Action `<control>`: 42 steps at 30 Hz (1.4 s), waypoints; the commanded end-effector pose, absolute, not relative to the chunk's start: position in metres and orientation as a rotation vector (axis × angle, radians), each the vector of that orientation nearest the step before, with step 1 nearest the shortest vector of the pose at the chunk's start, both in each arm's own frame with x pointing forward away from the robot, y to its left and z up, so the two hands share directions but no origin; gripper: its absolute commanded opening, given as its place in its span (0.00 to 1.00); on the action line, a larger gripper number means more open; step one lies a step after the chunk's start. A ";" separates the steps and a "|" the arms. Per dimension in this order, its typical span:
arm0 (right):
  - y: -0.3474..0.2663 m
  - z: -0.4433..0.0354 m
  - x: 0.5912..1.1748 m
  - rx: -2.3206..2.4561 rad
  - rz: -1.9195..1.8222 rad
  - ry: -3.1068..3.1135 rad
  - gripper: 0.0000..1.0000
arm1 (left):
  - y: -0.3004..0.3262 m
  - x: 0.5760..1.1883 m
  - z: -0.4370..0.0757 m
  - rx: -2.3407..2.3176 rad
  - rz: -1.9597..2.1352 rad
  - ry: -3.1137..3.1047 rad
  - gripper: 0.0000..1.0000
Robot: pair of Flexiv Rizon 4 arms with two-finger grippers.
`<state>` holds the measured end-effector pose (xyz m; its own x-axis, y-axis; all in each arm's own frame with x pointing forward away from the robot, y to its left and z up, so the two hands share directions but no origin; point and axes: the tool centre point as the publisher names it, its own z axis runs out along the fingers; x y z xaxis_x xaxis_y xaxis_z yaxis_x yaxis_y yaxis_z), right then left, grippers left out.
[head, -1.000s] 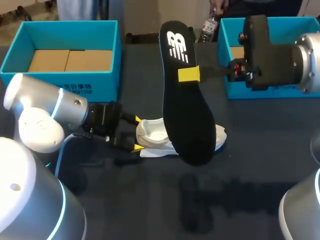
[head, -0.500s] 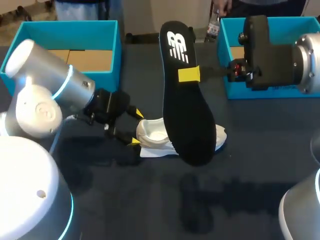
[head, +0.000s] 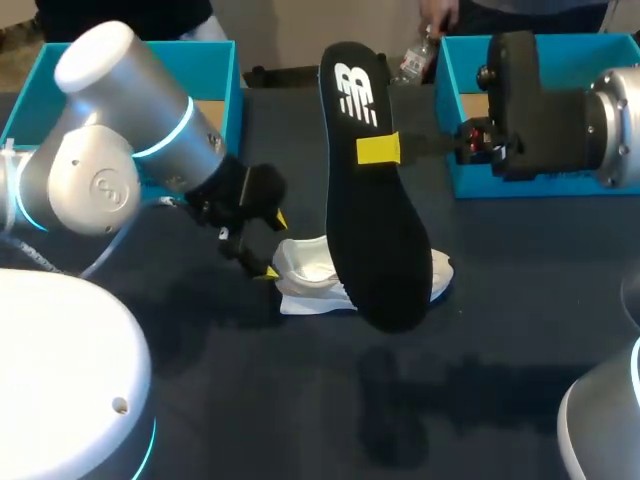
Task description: Take the shoe out of the shoebox, open the shoe tongue, remove and reinsert the insole, then place the shoe into the shoebox
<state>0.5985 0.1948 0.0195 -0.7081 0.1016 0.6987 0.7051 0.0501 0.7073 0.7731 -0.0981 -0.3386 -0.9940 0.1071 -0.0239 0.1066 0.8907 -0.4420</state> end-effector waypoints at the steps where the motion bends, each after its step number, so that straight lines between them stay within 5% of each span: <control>1: 0.198 0.019 0.599 -0.811 -1.700 -1.868 0.00 | -0.099 0.773 -0.338 -0.171 0.677 -3.063 1.00; 42: 0.198 0.019 0.599 -0.811 -1.700 -1.868 0.00 | -0.102 0.767 -0.317 -0.068 0.281 -3.152 1.00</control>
